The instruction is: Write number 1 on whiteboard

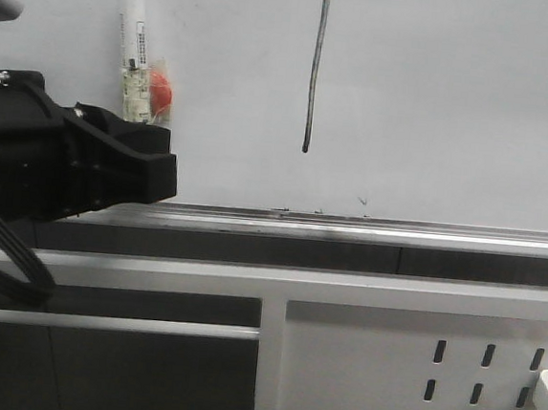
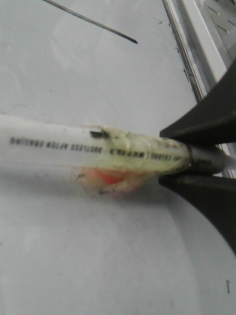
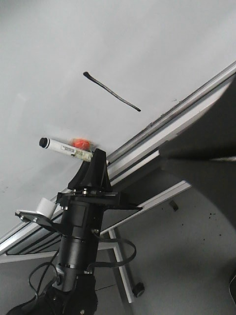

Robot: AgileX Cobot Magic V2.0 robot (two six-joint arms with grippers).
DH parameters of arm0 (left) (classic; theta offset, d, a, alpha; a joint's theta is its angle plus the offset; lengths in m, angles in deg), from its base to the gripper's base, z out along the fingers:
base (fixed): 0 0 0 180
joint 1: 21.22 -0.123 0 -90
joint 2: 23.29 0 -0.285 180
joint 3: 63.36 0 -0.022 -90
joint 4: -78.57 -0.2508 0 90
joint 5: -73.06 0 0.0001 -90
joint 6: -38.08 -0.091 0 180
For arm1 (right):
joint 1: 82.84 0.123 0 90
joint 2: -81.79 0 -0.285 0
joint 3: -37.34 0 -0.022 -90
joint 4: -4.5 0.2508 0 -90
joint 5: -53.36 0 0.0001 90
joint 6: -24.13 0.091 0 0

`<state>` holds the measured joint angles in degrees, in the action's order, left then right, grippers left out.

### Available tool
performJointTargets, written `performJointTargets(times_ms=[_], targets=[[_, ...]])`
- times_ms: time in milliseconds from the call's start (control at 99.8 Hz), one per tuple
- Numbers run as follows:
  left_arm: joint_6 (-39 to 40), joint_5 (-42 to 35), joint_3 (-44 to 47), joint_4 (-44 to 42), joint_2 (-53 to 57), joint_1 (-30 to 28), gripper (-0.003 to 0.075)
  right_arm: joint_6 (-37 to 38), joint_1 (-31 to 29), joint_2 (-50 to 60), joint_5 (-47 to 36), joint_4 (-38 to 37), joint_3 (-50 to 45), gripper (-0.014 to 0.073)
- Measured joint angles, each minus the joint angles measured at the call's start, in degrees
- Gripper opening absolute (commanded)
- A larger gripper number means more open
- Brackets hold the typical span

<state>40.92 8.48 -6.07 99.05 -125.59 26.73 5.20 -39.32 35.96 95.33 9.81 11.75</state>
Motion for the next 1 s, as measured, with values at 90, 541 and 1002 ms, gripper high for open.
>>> performJointTargets(times_ms=[90, 541, 1002], targets=[[0.10, 0.04, -0.09, 0.00, 0.00, 0.00, -0.0020, 0.00, 0.00, 0.00, 0.00, 0.00, 0.00, -0.0070], [0.10, 0.04, -0.39, -0.83, 0.00, 0.00, 0.0331, 0.00, 0.00, 0.00, 0.00, -0.09, 0.00, -0.0070], [0.22, -0.32, 3.14, -1.24, 2.41, 0.00, 0.0337, 0.00, 0.00, 0.00, 0.11, -0.09, 0.00, -0.0070]])
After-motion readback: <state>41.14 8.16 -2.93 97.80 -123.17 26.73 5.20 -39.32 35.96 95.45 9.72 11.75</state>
